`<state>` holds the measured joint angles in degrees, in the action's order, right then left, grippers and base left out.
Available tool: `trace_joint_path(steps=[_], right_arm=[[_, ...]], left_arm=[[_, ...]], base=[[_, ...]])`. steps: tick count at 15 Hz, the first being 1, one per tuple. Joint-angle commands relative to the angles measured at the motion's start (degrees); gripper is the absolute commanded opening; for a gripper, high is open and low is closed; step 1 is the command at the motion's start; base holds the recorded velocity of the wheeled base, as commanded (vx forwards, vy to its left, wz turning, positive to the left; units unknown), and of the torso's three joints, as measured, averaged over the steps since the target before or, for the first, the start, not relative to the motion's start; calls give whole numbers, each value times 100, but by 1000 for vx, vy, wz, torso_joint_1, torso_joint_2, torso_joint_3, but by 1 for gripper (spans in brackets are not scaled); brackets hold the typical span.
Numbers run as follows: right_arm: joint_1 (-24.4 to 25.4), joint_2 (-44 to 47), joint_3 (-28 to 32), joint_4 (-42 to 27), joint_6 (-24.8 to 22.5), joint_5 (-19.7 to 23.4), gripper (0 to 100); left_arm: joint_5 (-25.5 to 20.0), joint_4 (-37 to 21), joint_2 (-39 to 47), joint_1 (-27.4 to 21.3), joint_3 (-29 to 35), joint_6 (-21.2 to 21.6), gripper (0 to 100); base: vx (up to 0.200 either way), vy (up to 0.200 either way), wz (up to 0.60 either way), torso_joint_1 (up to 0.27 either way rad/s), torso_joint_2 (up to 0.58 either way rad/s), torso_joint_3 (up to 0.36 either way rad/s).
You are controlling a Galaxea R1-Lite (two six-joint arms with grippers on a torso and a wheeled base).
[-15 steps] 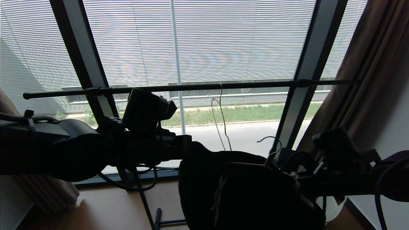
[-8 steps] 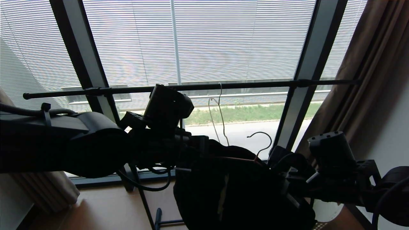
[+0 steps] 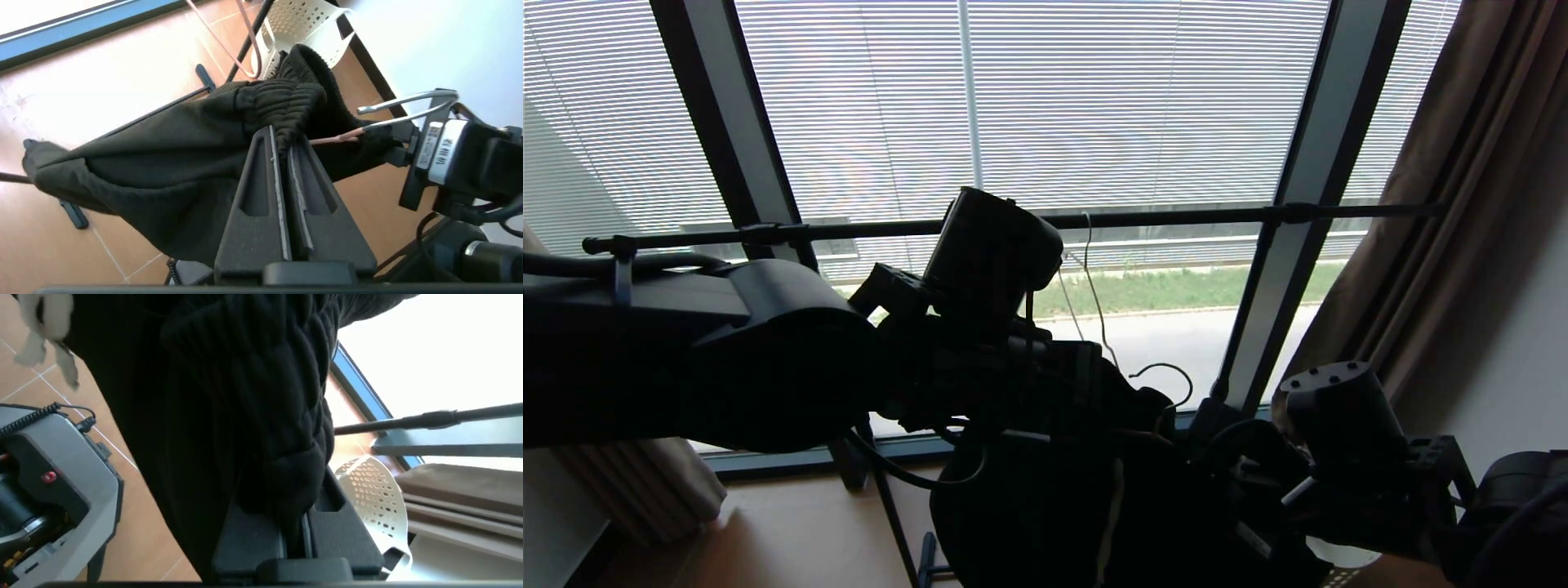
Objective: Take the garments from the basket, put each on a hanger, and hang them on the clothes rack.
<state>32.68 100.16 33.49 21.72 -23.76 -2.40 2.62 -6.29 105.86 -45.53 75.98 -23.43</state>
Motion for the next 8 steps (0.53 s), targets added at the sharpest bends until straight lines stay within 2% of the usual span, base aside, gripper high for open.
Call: trace_joint_path(steps=[1,3,5,8], right_arm=[[19,-31,-26,113,91,29,0],[19,-154,-308,851,161,91,0],[19,-137,-519,1510,249,425,0],[19,-128,-554,1712,565,627,0]], left_arm=[[186,-13,154,-8,48,-4,0],[687,-4,312,-17,48,5,0],[713,5,303,-123,57,23,0],[713,14,277,-228,-5,49,0]], base=[[0,0,0,0,0,0],[0,0,0,0,0,0],[0,0,0,0,0,0],[0,0,0,0,0,0]])
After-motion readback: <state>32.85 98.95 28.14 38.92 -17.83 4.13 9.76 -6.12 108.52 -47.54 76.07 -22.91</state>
